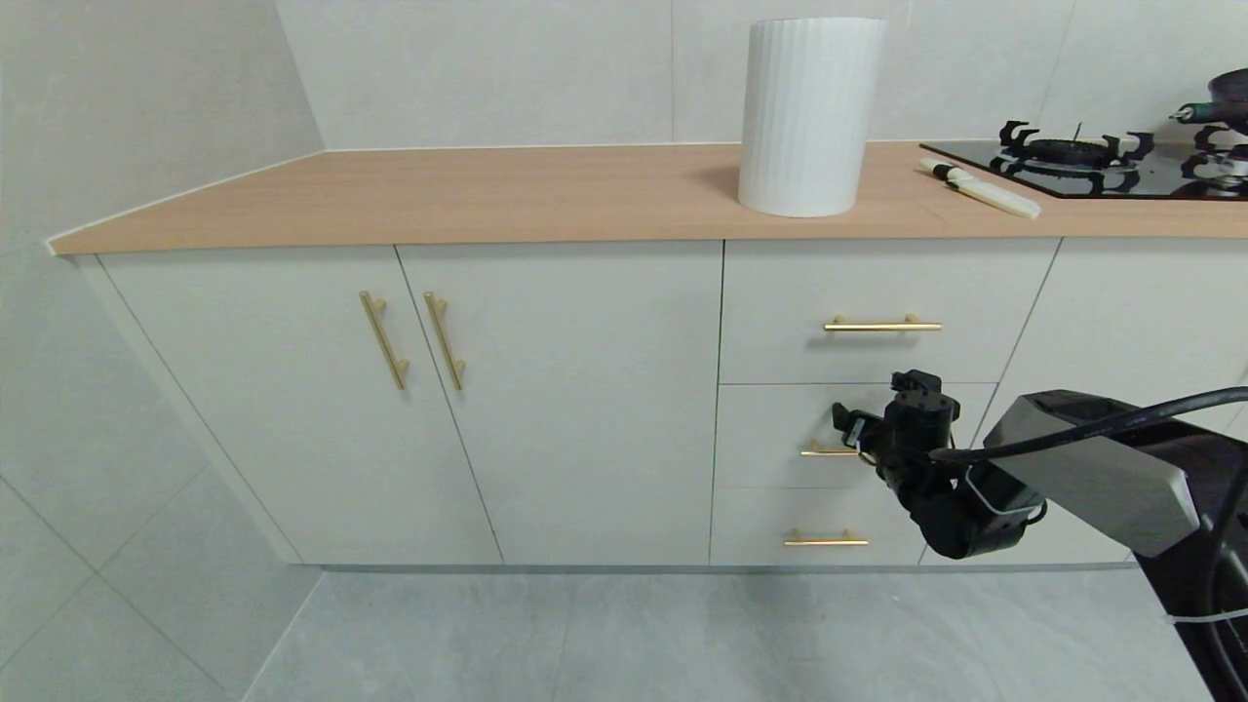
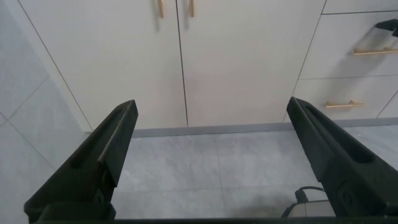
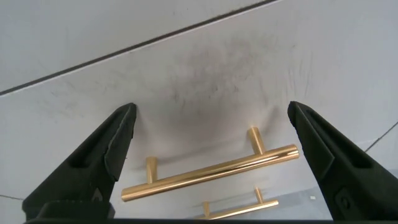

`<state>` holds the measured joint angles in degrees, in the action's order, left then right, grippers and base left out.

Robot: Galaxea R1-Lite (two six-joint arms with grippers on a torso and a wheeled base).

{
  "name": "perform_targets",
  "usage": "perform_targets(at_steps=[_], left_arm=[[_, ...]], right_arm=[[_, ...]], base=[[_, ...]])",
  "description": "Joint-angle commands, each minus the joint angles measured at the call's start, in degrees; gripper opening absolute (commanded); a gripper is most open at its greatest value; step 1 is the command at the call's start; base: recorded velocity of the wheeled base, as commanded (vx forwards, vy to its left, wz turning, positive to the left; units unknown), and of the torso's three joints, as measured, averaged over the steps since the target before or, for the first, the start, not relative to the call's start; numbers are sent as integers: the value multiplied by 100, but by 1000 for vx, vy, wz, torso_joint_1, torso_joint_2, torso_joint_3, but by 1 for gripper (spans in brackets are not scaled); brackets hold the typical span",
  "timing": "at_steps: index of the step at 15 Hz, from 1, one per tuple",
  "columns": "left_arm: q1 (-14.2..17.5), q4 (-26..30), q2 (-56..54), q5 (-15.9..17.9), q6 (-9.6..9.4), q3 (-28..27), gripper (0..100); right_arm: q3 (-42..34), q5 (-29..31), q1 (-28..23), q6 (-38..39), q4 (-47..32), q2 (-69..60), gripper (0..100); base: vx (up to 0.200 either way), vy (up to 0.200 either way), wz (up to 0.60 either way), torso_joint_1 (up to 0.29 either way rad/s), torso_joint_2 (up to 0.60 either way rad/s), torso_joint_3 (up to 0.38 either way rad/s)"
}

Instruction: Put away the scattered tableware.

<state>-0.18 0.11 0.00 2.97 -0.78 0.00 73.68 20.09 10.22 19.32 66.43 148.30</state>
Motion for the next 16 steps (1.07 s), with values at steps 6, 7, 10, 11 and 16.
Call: perform_targets(at_steps=[6, 7, 10, 11, 16], left_arm=[[1, -2, 0, 1, -1, 0, 100], [1, -2, 0, 1, -1, 0, 100], [1, -2, 0, 1, -1, 0, 100], [1, -2, 0, 1, -1, 0, 100], [1, 7, 0, 1, -1, 0, 100]], right_arm=[[-882, 4, 24, 10, 37, -609, 100], [-1295, -75, 42, 10, 37, -943, 100], [-3070, -242, 209, -34, 46, -2490, 100], [-3571, -234, 288, -43, 46, -3070, 100], [-5680, 4, 288, -763, 2, -6489, 100]], base=[[0, 0, 0, 0, 0, 0], [0, 0, 0, 0, 0, 0], [0, 0, 0, 0, 0, 0], [0, 0, 0, 0, 0, 0], [0, 0, 0, 0, 0, 0]])
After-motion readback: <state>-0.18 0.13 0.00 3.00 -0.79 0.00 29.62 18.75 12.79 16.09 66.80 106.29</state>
